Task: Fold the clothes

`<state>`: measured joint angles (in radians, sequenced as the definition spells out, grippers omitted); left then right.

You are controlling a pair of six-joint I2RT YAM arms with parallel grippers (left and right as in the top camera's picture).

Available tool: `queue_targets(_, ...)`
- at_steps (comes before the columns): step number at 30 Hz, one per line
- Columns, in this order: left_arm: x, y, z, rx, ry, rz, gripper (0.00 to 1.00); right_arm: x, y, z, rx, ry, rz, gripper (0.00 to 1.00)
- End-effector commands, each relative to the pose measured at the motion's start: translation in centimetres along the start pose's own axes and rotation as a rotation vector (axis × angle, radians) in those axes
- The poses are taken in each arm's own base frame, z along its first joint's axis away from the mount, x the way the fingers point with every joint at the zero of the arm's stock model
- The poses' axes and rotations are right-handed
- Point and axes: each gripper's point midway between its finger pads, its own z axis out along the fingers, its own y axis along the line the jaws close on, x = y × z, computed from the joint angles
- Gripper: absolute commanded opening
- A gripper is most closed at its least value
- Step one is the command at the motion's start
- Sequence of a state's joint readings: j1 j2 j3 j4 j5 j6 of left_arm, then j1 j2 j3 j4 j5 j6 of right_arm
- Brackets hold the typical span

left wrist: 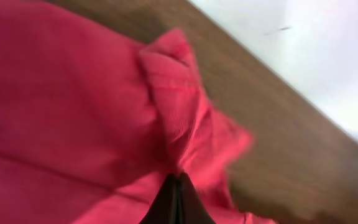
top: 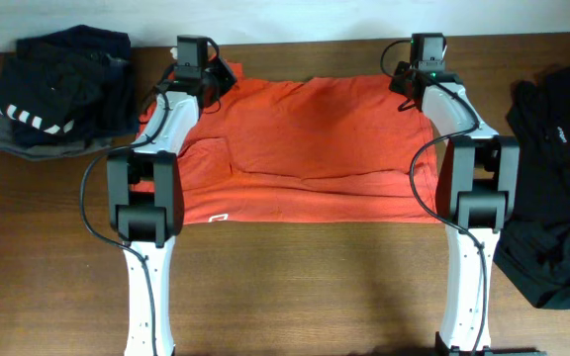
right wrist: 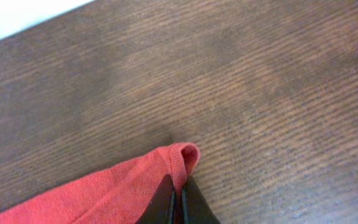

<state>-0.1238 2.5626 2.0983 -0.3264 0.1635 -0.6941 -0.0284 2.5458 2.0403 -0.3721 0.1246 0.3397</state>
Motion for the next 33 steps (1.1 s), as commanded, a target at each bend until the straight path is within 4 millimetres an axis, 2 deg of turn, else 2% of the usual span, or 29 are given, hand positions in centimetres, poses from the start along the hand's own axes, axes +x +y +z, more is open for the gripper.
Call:
queue_targets(1, -3.7, -1.6, -3.7, -0.039, -0.098, 0.133, 0.01, -1.5, -0.8, -1.5, 0.036, -0.023, 0.012, 0.04)
queue_targets(9, -4.3, -2.6, -6.1, -0.041, -0.091, 0.169, 0.01, -4.2, -0.4, -5.1, 0.025, -0.062, 0.018, 0.04)
queue_targets(15, -4.5, -3.0, -7.8, -0.053, -0.077, 0.168, 0.01, -4.4, -1.3, -6.6, 0.076, -0.046, -0.036, 0.04)
queue_targets(21, -3.3, -1.6, -9.6, -0.121, -0.005, 0.151, 0.01, -3.2, -2.0, -7.5, 0.105, 0.015, -0.049, 0.04)
queue_targets(28, -3.0, 0.9, -12.2, -0.282, 0.014, 0.154, 0.01, -2.9, -2.3, -9.1, 0.116, 0.049, -0.056, 0.04)
queue_targets(33, -1.9, 2.2, -13.4, -0.351, 0.067, 0.171, 0.01, -2.6, -2.7, -10.2, 0.134, 0.079, -0.061, 0.04)
